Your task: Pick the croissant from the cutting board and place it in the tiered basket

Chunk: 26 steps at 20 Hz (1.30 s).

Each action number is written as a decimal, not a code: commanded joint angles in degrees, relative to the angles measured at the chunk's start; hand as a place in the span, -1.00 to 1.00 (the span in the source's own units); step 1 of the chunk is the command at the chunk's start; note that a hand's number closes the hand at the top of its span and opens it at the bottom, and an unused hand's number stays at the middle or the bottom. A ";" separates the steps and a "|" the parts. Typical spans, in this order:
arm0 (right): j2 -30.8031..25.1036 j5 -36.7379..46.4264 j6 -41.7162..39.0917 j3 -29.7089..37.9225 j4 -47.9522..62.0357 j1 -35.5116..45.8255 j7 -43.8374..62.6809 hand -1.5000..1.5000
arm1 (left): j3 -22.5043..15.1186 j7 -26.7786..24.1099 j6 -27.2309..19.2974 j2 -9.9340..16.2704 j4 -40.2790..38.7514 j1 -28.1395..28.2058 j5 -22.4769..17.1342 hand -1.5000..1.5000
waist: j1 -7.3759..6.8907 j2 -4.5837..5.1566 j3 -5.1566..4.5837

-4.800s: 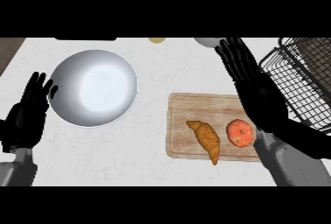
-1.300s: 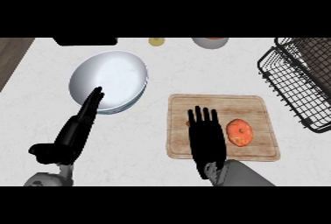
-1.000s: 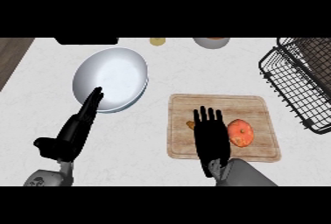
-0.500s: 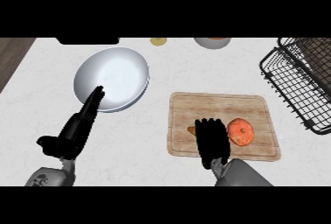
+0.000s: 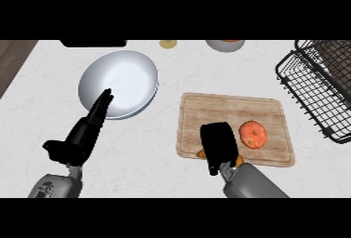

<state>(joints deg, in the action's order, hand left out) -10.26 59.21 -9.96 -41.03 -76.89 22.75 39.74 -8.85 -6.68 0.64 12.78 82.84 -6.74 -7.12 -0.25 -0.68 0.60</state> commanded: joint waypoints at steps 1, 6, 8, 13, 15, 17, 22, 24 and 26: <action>-0.06 1.95 1.63 0.93 0.65 -0.63 -2.35 1.00 | -0.14 1.30 0.81 -0.86 -3.89 1.42 0.37 0.00 | 0.22 0.71 -0.60; -7.89 0.60 8.09 13.82 -4.38 -11.39 10.70 1.00 | 2.92 0.78 -0.13 1.32 -2.27 4.81 -0.75 0.00 | 6.30 -0.12 -0.48; -11.74 -2.34 9.89 24.17 -2.94 -13.09 15.25 1.00 | 3.99 0.21 -1.95 0.77 -1.02 6.16 -0.81 0.00 | 10.98 -0.40 -0.36; -19.27 -8.35 17.63 41.12 -7.73 -19.22 18.16 1.00 | 4.23 0.52 -2.07 0.61 1.07 10.12 -1.46 0.00 | 11.69 -0.94 -0.57; -18.64 -12.81 22.29 46.43 -12.53 -21.64 15.63 1.00 | 4.89 -0.06 -1.41 1.68 1.60 11.10 -1.59 0.00 | 10.56 -1.04 -0.52; -17.84 -17.01 24.24 50.23 -18.67 -21.97 13.84 1.00 | 3.40 0.53 -1.29 0.67 2.30 10.74 -1.34 0.00 | 9.62 -1.06 -0.58; -23.63 -21.17 22.89 58.28 -34.09 -30.33 10.60 1.00 | 2.03 -0.09 -0.71 -0.16 0.20 8.33 -0.14 0.00 | 6.47 -0.28 -0.76; -25.00 -25.01 20.96 62.97 -38.11 -32.57 10.33 1.00 | 1.47 2.82 -1.48 -0.46 -0.50 3.94 0.91 0.00 | 5.11 0.10 -0.69; -27.95 -28.96 16.03 68.38 -37.58 -32.29 11.86 1.00 | 1.12 3.76 -0.82 -1.26 -0.72 2.04 0.59 0.00 | 2.76 0.42 -0.65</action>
<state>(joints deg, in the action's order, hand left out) -34.52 36.12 10.24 19.28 -109.37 -6.67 51.21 -6.76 -5.33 0.10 13.03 85.93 -0.71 -7.38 5.03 -1.18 0.27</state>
